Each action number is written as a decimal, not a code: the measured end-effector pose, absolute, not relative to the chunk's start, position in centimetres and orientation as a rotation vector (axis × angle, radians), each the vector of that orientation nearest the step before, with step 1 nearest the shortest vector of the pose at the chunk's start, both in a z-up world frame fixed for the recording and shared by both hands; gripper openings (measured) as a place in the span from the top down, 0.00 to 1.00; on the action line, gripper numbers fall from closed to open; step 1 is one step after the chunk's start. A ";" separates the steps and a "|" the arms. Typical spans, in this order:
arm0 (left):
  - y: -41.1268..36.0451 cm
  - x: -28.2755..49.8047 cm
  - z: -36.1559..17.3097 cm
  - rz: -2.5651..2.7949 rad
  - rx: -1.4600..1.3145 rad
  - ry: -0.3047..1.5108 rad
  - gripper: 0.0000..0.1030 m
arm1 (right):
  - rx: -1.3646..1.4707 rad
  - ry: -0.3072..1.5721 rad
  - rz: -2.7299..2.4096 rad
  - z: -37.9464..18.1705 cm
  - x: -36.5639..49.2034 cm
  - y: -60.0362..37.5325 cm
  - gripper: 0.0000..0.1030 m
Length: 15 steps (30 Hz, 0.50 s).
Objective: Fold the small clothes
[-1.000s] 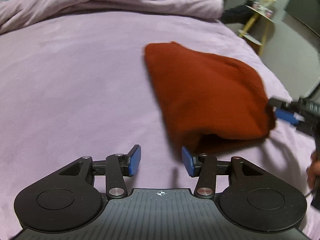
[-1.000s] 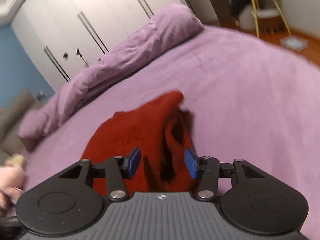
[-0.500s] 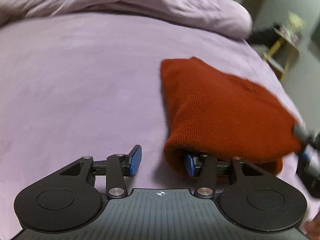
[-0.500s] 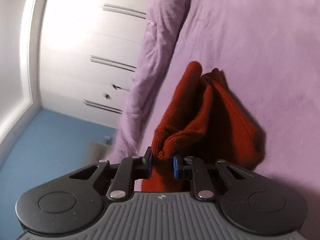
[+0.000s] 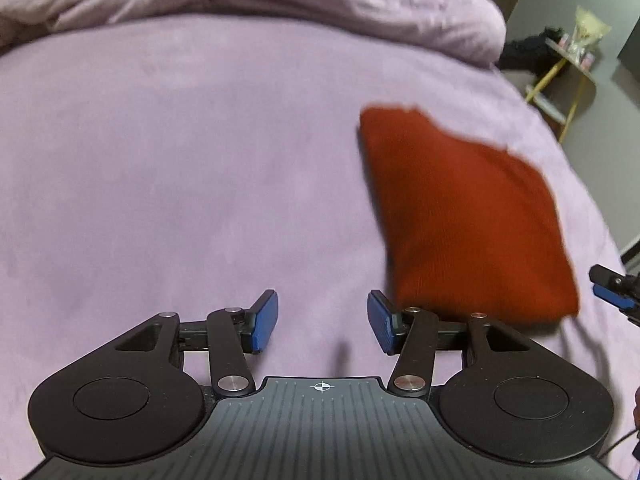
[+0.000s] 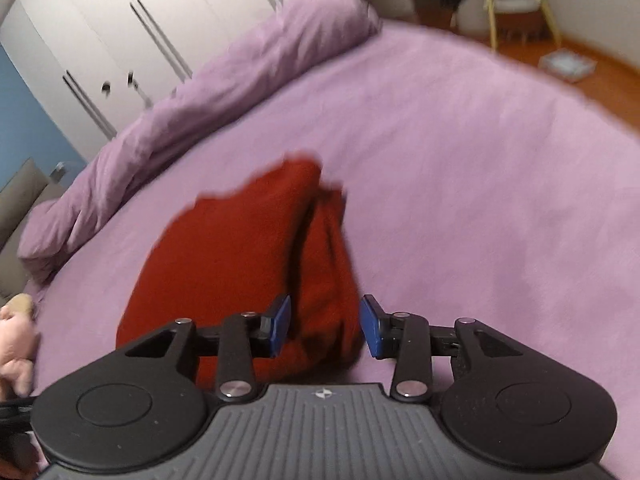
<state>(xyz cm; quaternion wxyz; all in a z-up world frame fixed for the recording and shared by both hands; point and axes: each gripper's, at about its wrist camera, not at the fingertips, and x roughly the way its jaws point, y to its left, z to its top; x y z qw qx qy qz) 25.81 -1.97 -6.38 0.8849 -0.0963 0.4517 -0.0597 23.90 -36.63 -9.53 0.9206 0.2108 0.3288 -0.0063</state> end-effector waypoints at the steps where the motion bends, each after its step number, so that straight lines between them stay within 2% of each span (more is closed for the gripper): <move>1: -2.3 26.6 -6.0 -0.128 -0.206 0.928 0.47 | 0.401 0.654 0.017 -9.1 24.6 -35.7 0.62; 4: -4.7 29.2 -4.7 -0.154 -0.227 0.873 0.47 | 0.287 0.651 0.139 -8.4 27.6 -31.9 0.63; 8: -8.8 32.8 -5.2 -0.137 -0.172 0.876 0.47 | 0.059 0.657 0.138 -9.8 31.6 -28.0 0.74; 12: -11.2 34.2 -7.2 -0.125 -0.072 0.870 0.43 | -0.032 0.724 0.069 -12.4 33.4 -28.3 0.80; 15: -12.1 34.3 -8.2 -0.149 -0.024 0.852 0.40 | -0.062 0.699 0.071 -14.1 32.6 -30.1 0.80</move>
